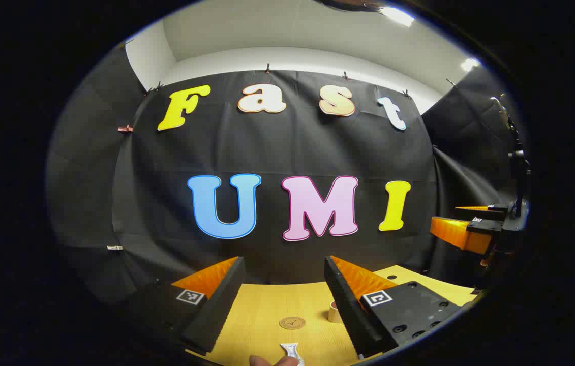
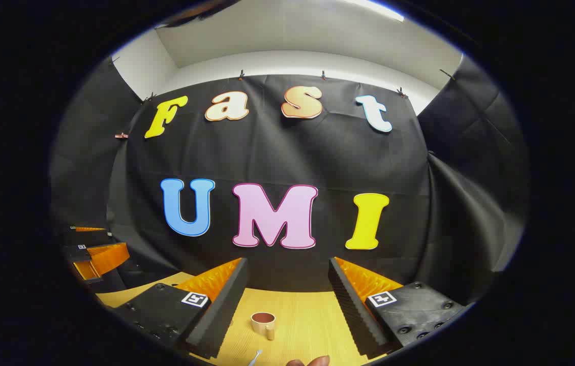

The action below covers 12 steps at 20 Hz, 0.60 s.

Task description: Put the toothbrush and toothpaste on the desktop into the cup, then pick up the cup and place it on the coaster on the desktop.

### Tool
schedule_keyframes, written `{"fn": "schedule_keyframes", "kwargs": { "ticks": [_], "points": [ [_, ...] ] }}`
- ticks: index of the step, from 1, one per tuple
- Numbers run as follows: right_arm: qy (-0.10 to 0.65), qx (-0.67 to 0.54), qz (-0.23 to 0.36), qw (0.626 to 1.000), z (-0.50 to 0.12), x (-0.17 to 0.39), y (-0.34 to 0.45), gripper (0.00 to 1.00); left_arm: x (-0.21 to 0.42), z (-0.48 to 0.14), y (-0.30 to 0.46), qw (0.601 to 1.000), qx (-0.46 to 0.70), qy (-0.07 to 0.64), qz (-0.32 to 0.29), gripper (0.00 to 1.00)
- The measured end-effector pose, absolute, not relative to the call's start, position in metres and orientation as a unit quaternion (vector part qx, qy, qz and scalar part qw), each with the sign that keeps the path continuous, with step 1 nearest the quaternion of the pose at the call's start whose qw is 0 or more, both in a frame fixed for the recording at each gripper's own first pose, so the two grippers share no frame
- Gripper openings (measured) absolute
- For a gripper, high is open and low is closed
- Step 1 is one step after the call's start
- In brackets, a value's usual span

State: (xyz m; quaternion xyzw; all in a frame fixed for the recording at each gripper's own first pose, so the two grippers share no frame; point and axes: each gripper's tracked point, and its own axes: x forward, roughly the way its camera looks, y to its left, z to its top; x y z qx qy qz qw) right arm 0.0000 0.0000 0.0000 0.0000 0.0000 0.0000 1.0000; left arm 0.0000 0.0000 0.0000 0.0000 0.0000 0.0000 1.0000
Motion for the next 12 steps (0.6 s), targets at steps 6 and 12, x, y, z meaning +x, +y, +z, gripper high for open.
{"fn": "schedule_keyframes", "kwargs": {
  "ticks": [6,12],
  "points": [
    [0.002,-0.001,0.001,1.000,-0.0037,-0.0001,-0.0011,0.94,0.0019,-0.0054,-0.0039,1.000,0.001,0.007,-0.004,0.97],
    [0.007,0.001,0.001,1.000,-0.0078,-0.0008,-0.0040,0.96,0.0052,-0.0100,-0.0078,1.000,0.001,0.013,-0.007,0.97]
  ]
}}
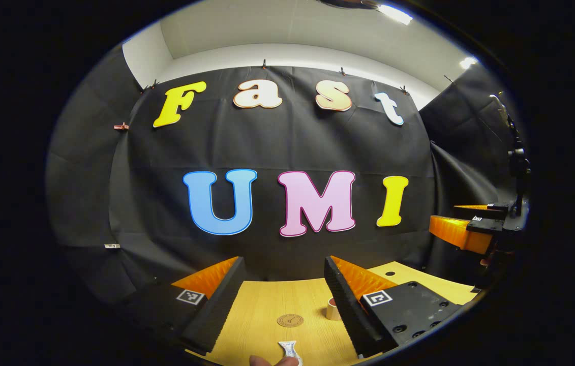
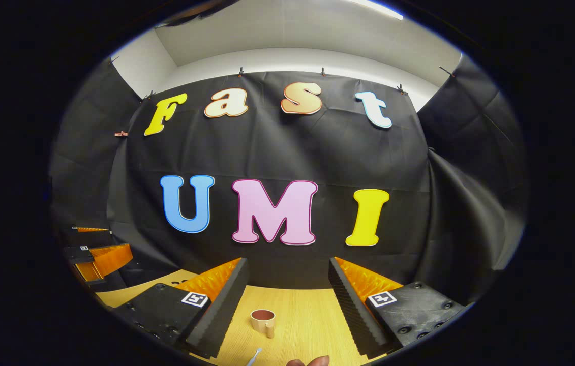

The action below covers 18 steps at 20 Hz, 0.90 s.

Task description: Put the toothbrush and toothpaste on the desktop into the cup, then pick up the cup and place it on the coaster on the desktop.

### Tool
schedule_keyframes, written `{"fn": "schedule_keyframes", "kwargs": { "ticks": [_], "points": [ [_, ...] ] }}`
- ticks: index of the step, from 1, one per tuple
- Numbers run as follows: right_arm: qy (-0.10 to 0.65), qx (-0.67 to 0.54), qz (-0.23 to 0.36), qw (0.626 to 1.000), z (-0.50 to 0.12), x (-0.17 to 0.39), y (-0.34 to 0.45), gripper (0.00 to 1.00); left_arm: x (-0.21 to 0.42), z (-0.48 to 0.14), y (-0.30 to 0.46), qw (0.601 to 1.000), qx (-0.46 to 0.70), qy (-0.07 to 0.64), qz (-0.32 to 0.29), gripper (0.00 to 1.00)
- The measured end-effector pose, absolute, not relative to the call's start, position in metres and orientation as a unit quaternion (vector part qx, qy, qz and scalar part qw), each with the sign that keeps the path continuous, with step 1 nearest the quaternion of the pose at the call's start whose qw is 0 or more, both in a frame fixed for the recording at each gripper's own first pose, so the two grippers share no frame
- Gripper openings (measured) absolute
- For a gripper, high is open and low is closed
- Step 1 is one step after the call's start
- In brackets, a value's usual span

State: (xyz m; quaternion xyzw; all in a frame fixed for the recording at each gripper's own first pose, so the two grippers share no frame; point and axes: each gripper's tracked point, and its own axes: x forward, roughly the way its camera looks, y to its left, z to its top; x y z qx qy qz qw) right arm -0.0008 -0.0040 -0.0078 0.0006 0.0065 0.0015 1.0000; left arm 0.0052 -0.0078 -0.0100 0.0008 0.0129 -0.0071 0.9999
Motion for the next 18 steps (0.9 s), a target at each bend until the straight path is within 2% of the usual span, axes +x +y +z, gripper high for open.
{"fn": "schedule_keyframes", "kwargs": {
  "ticks": [4,9,15,16,17,18],
  "points": [
    [0.008,-0.002,0.000,1.000,-0.010,-0.001,-0.007,0.94,0.009,-0.020,-0.010,1.000,0.002,0.025,-0.009,0.97],
    [0.015,-0.007,-0.001,1.000,-0.018,-0.002,-0.012,0.96,0.020,-0.061,-0.017,0.997,0.000,0.080,-0.024,0.97],
    [0.035,-0.011,-0.001,0.999,-0.037,-0.006,-0.022,0.94,0.040,-0.190,-0.022,0.974,-0.009,0.226,-0.019,0.97],
    [0.041,-0.014,-0.002,0.999,-0.043,-0.007,-0.026,0.94,0.040,-0.216,-0.023,0.968,-0.011,0.251,-0.016,0.92],
    [0.048,-0.016,-0.003,0.999,-0.050,-0.007,-0.030,0.94,0.041,-0.239,-0.023,0.961,-0.010,0.275,-0.012,0.92],
    [0.055,-0.015,-0.003,0.998,-0.056,-0.008,-0.032,0.96,0.041,-0.259,-0.023,0.956,-0.006,0.292,-0.008,0.97]
  ]
}}
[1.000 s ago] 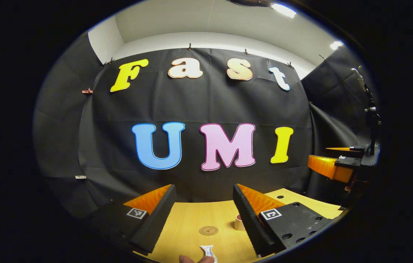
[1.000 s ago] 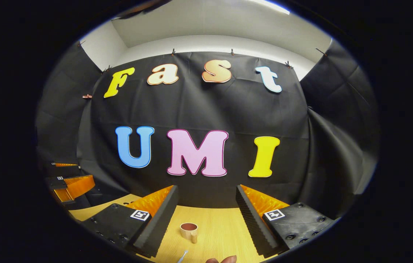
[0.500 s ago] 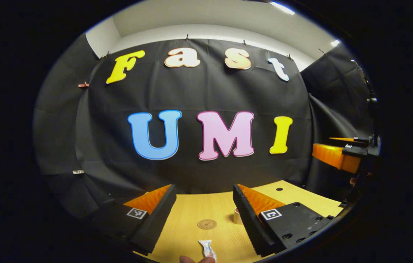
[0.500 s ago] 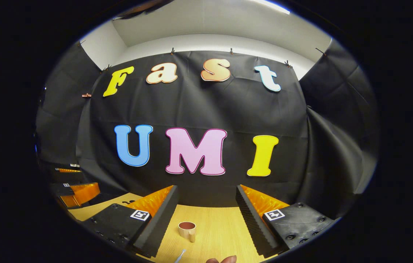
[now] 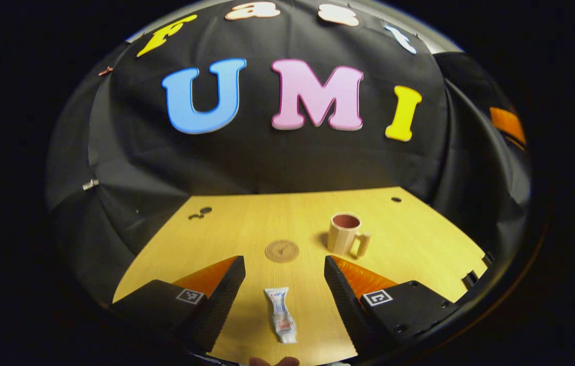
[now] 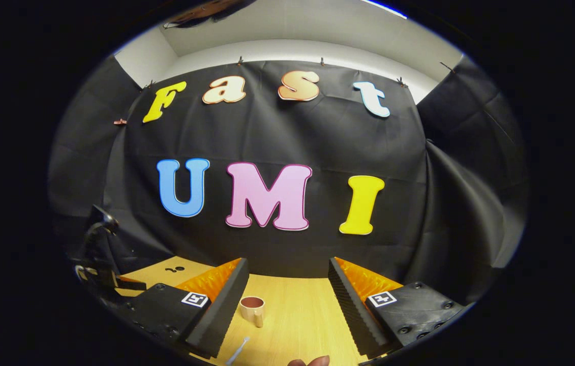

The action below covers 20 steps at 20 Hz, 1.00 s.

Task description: Put the toothbrush and toothpaste on the desktop into the cup, then pick up the cup and place it on the coaster on the desktop.

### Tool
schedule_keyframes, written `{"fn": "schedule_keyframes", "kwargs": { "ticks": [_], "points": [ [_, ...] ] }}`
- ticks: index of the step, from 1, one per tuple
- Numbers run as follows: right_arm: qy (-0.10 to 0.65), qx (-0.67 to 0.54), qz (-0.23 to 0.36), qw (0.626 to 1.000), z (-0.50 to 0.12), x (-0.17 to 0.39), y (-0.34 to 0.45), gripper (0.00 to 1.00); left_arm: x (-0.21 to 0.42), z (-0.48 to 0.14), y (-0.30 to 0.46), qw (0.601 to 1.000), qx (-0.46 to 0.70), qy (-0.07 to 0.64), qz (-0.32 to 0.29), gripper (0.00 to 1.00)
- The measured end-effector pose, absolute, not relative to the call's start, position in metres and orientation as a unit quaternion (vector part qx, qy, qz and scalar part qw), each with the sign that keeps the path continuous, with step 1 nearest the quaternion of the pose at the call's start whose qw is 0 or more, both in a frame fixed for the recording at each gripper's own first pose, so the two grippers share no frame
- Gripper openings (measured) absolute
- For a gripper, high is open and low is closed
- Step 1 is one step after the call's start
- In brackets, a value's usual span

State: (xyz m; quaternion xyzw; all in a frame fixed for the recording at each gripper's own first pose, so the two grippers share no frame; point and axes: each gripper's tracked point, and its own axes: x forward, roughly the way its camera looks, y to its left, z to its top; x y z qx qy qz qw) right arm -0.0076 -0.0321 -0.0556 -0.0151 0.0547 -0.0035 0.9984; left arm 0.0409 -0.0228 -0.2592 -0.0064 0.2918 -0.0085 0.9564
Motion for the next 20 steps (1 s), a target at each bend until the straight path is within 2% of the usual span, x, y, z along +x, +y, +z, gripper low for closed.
{"fn": "schedule_keyframes", "kwargs": {
  "ticks": [4,9,17,19,20],
  "points": [
    [0.078,-0.009,-0.009,0.997,-0.079,-0.004,-0.046,0.96,0.043,-0.332,-0.019,0.934,0.026,0.356,-0.005,0.98],
    [0.110,-0.013,-0.016,0.994,-0.112,0.002,-0.067,0.97,0.048,-0.390,-0.015,0.910,0.030,0.414,0.004,0.99],
    [0.150,-0.006,-0.020,0.988,-0.149,0.016,-0.082,0.97,0.042,-0.430,-0.011,0.882,0.009,0.470,0.025,0.98],
    [0.156,-0.003,-0.017,0.988,-0.155,0.019,-0.079,0.97,0.044,-0.430,-0.013,0.883,0.006,0.468,0.019,0.97],
    [0.158,-0.001,-0.015,0.987,-0.157,0.021,-0.077,0.97,0.041,-0.433,-0.015,0.881,0.004,0.472,0.016,0.92]
  ]
}}
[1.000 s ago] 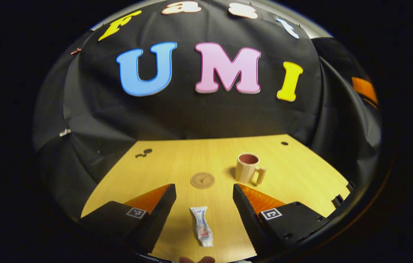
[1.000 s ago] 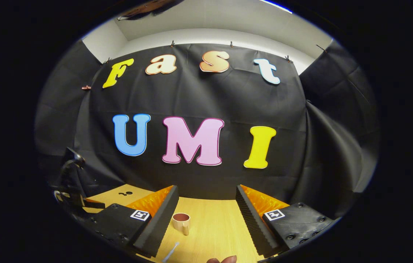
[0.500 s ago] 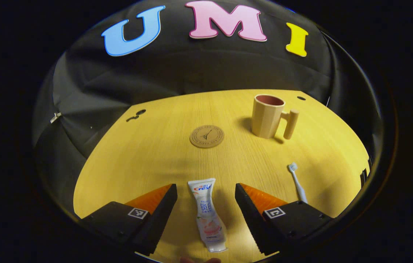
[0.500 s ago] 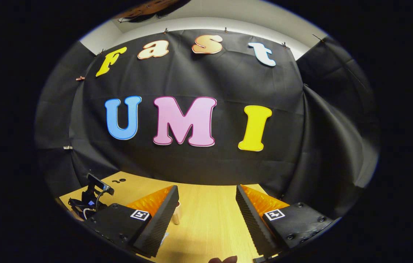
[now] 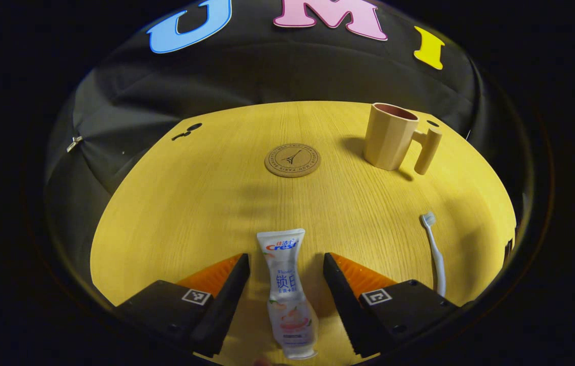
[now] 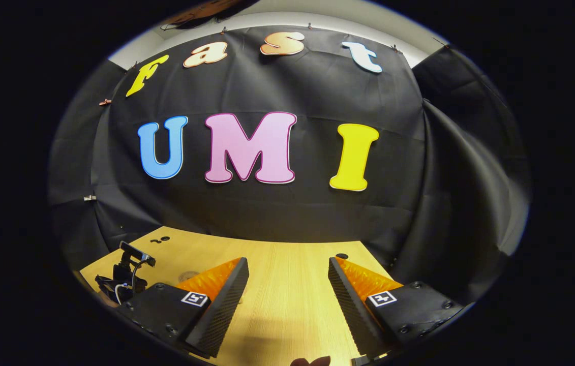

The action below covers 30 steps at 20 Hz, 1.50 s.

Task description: Put the toothbrush and toothpaste on the desktop into the cup, then pick up the cup and place it on the coaster on the desktop.

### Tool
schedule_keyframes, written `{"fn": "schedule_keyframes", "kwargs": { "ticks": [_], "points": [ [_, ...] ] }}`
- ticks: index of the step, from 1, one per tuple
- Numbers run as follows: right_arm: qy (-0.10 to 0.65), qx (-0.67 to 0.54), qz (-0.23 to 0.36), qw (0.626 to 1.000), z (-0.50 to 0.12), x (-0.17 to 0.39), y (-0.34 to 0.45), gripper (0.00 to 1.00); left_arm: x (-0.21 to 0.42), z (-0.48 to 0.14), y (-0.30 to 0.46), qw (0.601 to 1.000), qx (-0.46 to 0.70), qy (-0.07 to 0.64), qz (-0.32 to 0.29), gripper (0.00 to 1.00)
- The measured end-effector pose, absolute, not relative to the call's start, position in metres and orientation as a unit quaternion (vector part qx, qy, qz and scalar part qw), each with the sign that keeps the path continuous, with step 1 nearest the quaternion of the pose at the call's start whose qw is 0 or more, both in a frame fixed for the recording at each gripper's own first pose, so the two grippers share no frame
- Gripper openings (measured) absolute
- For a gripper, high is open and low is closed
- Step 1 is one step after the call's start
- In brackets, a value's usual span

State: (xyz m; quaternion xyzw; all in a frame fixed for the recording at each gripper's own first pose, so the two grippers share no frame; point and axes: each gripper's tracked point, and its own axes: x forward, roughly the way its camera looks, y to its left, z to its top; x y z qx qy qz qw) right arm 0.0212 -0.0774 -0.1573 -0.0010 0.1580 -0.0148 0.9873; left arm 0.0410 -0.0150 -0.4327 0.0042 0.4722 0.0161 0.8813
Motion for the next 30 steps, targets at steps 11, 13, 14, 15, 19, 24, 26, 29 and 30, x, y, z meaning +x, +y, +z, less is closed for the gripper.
{"fn": "schedule_keyframes", "kwargs": {
  "ticks": [11,13,14,15,19,24,26,29,30],
  "points": [
    [0.197,0.008,0.000,0.980,-0.183,0.017,-0.056,0.97,0.038,-0.434,-0.024,0.873,-0.016,0.486,-0.019,0.34],
    [0.216,0.015,0.004,0.976,-0.189,0.011,-0.049,0.97,0.039,-0.433,-0.023,0.875,-0.010,0.484,-0.032,0.29],
    [0.230,0.020,0.011,0.973,-0.193,0.008,-0.044,0.97,0.039,-0.432,-0.023,0.875,-0.010,0.483,-0.038,0.25],
    [0.246,0.024,0.015,0.969,-0.198,0.004,-0.038,0.97,0.040,-0.431,-0.023,0.874,-0.015,0.483,-0.042,0.23],
    [0.292,0.052,0.028,0.955,-0.215,-0.007,-0.016,0.97,0.037,-0.401,-0.014,0.892,-0.044,0.447,-0.038,0.20],
    [0.357,0.039,0.051,0.932,-0.253,-0.017,0.020,0.98,0.027,-0.328,0.005,0.925,-0.067,0.372,-0.033,0.20],
    [0.383,0.031,0.063,0.921,-0.270,-0.021,0.036,0.98,0.016,-0.304,0.012,0.932,-0.081,0.353,-0.028,0.20],
    [0.422,0.010,0.075,0.903,-0.310,-0.026,0.055,0.98,0.003,-0.283,0.016,0.935,-0.105,0.337,-0.027,0.20],
    [0.438,0.004,0.077,0.896,-0.326,-0.029,0.060,0.98,-0.001,-0.279,0.017,0.936,-0.108,0.335,-0.026,0.15]
  ]
}}
